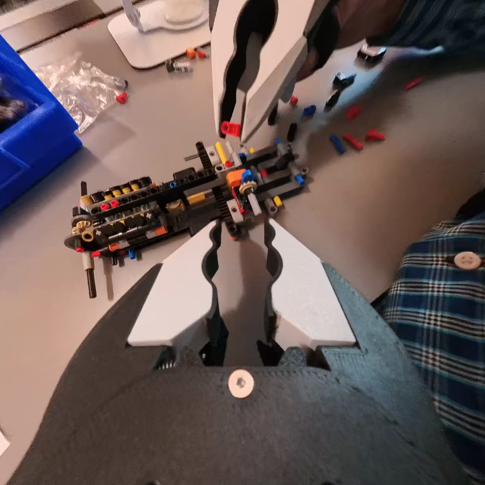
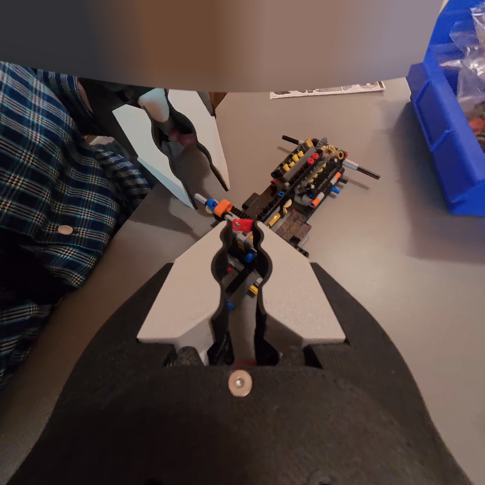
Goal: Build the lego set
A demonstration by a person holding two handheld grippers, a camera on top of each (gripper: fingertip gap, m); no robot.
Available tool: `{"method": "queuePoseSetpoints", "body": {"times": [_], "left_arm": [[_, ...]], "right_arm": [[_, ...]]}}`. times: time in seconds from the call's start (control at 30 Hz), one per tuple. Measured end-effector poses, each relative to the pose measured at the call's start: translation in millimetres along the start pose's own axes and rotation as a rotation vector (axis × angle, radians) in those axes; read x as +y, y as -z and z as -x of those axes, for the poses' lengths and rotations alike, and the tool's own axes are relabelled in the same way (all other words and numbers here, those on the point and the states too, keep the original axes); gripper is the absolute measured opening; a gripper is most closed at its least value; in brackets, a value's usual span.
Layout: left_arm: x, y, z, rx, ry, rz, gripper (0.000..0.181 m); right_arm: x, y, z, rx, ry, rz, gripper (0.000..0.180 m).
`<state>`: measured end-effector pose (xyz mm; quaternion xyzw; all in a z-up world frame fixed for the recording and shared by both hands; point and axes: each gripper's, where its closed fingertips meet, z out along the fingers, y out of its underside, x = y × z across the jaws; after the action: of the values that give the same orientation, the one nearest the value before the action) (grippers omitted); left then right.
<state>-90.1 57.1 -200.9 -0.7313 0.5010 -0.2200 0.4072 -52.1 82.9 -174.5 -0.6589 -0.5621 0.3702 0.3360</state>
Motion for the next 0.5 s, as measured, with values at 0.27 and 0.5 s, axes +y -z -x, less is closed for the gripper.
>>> {"method": "queuePoseSetpoints", "body": {"times": [0.27,0.5], "left_arm": [[-8.8,0.2,0.1,-0.018,0.029,-0.068,0.018],[-2.0,-1.4,5.9,-0.007,0.048,-0.051,0.011]], "right_arm": [[-1.6,-13.7,4.2,0.014,0.058,0.072,0.012],[-3.6,-27.0,-4.7,0.022,0.063,0.105,0.012]]}}
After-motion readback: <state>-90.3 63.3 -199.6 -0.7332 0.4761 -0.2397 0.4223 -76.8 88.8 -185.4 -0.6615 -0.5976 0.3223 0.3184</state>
